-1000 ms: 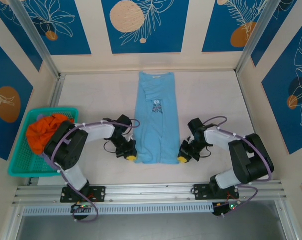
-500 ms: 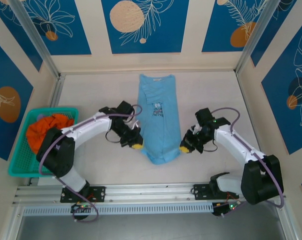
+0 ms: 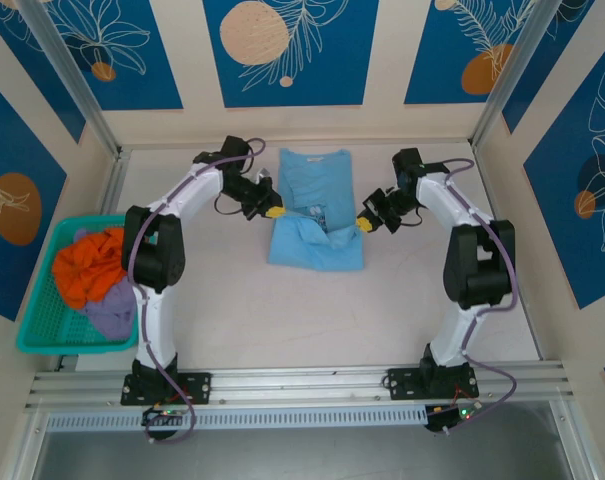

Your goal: Fold and stack the t-shirts

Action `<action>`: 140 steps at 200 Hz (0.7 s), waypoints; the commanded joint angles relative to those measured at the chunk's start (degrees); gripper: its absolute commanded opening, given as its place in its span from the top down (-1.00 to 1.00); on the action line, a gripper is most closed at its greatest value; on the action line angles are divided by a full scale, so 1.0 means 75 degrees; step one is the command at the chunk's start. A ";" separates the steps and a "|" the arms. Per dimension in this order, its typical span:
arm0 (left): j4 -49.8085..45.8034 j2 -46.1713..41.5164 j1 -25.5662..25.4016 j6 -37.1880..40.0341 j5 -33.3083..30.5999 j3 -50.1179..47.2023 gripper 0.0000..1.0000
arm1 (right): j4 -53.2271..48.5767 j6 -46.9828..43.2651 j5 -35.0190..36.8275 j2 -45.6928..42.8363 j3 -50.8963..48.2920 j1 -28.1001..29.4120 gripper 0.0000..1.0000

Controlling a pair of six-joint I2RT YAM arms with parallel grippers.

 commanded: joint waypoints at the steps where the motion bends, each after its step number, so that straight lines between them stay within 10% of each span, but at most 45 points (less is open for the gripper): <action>1: -0.0349 0.0692 0.0177 -0.0037 0.0123 0.0706 1.00 | -0.0586 0.0194 -0.0030 0.0886 0.0872 -0.0149 1.00; 94: 0.0024 0.2116 0.0559 -0.0422 -0.0214 0.1743 0.97 | -0.1332 0.0602 -0.0434 0.3697 0.3910 -0.0391 1.00; 120: 0.0137 0.1910 0.0683 -0.0590 -0.0725 0.1742 0.76 | -0.1282 0.0850 -0.0660 0.3993 0.4298 -0.0464 0.80; 140: 0.0166 0.1652 0.0740 -0.0727 -0.1294 0.1712 0.20 | -0.1199 0.1085 -0.0727 0.3993 0.4404 -0.0600 0.30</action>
